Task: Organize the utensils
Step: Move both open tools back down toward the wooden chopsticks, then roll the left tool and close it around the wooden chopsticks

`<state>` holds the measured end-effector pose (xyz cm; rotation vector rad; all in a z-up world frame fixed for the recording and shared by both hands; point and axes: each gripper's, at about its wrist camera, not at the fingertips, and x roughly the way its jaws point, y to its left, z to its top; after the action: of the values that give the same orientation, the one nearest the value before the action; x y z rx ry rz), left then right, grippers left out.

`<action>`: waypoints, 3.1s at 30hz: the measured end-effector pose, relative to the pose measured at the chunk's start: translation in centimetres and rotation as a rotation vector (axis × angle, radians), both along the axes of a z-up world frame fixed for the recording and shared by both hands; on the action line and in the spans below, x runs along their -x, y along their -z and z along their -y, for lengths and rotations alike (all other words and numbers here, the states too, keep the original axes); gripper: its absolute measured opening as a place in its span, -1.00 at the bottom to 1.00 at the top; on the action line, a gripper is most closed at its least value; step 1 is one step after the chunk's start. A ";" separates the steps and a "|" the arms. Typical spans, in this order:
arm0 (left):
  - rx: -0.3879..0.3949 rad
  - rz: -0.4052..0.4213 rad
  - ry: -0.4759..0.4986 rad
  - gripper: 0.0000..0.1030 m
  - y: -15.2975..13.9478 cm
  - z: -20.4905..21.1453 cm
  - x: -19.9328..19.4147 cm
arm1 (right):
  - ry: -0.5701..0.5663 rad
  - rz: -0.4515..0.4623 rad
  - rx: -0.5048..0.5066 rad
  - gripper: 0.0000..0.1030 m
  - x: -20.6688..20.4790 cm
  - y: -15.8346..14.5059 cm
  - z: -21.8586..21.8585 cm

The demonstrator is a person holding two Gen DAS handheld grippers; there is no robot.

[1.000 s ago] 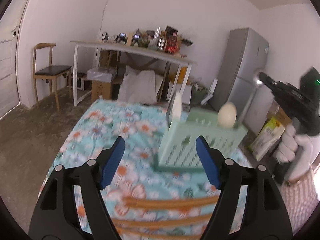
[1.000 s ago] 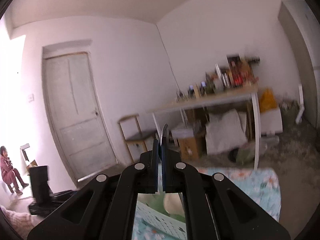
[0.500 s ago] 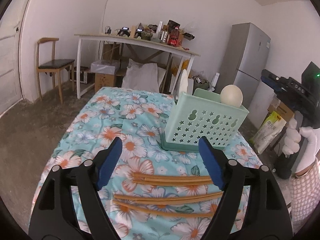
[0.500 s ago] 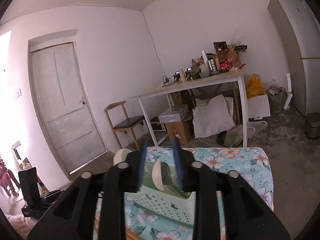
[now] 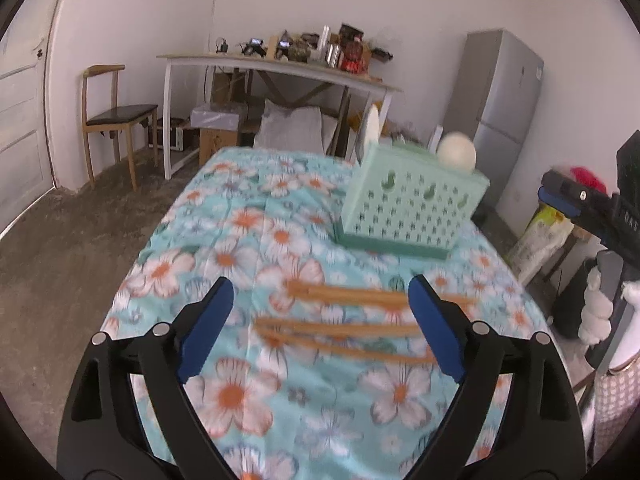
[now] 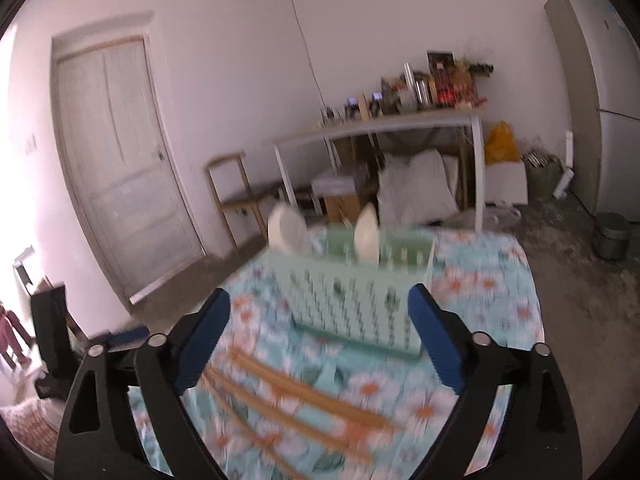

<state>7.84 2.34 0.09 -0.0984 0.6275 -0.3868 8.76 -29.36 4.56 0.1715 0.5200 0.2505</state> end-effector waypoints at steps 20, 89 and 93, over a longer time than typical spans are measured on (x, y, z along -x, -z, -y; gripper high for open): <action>-0.102 -0.242 -0.064 0.68 7.9 0.4 0.4 | 0.252 -0.439 0.163 0.87 2.1 12.9 -1.6; 0.507 -0.475 -0.145 -0.67 10.7 -0.1 -5.1 | 0.175 -0.287 -0.262 0.85 2.5 13.6 5.1; 0.512 -0.478 -0.157 -0.69 10.2 -0.7 -4.1 | 0.175 -0.288 -0.259 0.85 2.5 13.6 5.2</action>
<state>11.96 3.00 -10.14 -0.7419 0.9721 -0.3657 6.29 -34.51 -9.00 0.5083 0.7536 0.1214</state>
